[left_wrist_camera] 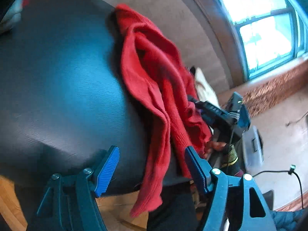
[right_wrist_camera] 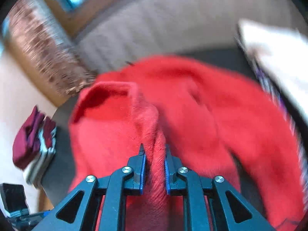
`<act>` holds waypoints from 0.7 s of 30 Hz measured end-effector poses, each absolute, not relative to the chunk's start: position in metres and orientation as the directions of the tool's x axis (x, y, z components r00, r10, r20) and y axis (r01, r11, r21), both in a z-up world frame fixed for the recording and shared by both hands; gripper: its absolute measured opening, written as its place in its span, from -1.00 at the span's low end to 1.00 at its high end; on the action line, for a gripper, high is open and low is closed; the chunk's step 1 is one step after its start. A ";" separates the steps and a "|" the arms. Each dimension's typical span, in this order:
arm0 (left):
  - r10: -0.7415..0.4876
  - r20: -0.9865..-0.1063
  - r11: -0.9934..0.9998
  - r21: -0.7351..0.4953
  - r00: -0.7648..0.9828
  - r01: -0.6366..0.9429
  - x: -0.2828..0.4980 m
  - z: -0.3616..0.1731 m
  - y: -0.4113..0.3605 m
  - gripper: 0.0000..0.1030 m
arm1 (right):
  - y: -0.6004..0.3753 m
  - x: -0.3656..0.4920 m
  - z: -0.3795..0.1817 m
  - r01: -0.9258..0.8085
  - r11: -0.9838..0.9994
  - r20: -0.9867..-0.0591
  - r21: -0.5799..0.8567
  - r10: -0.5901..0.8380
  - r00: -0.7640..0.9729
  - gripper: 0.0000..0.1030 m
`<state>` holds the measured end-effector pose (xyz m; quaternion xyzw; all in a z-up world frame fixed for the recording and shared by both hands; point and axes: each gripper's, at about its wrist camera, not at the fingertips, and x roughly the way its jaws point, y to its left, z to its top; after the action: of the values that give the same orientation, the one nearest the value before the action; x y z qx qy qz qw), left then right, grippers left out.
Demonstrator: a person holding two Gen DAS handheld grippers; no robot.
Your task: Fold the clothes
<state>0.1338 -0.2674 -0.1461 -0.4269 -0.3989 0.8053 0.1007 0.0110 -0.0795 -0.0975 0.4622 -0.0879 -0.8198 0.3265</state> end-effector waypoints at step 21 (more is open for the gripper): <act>-0.295 -0.790 -0.853 -0.035 -0.538 0.520 0.094 -0.039 -0.367 -0.86 | -0.062 0.010 -0.128 0.435 -0.632 -0.531 0.641 -0.775 -0.343 -0.63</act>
<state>0.0943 -0.3674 -0.0388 -0.4193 -0.1342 0.8665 -0.2351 0.0100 -0.0615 -0.1285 0.4287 -0.1978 -0.7952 0.3803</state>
